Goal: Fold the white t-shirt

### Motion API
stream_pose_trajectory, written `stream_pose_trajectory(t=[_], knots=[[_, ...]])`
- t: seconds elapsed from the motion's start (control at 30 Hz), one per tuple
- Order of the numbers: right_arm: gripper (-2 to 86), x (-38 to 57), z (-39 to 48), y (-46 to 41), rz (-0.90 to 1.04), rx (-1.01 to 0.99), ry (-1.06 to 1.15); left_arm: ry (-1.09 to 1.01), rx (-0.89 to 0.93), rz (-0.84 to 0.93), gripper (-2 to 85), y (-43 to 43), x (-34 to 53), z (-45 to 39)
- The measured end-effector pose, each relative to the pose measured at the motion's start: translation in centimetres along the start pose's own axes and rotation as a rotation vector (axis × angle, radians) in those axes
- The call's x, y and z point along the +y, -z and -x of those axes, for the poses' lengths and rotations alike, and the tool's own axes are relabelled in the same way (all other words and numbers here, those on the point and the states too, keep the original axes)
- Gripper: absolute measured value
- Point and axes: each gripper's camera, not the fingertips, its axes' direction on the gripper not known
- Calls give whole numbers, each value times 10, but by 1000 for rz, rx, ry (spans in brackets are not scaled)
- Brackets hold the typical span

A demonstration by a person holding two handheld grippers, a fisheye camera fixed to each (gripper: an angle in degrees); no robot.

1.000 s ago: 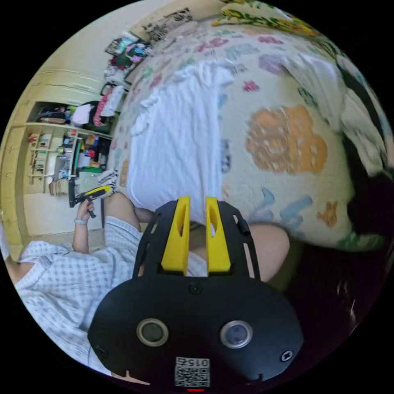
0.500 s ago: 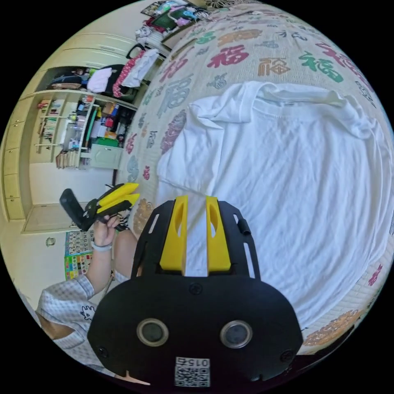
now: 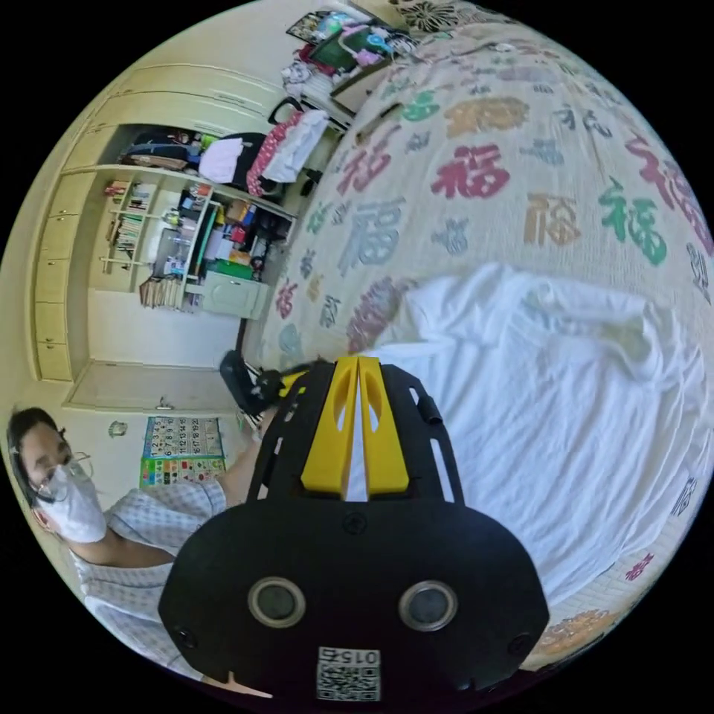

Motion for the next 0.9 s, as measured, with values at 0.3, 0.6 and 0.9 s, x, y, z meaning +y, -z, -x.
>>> stream_pose_trajectory(t=[0.3, 0.6, 0.9], knots=[[-7, -134, 91, -52, 20, 78, 173, 110, 28, -216, -5, 75, -23, 49], [-7, -189, 122, -182, 185, 16, 194, 244, 88, -21, -3, 69, -41, 81], [13, -156, 128, -182, 175, 14, 216, 323, 94, -67, 49, 82, -53, 108]])
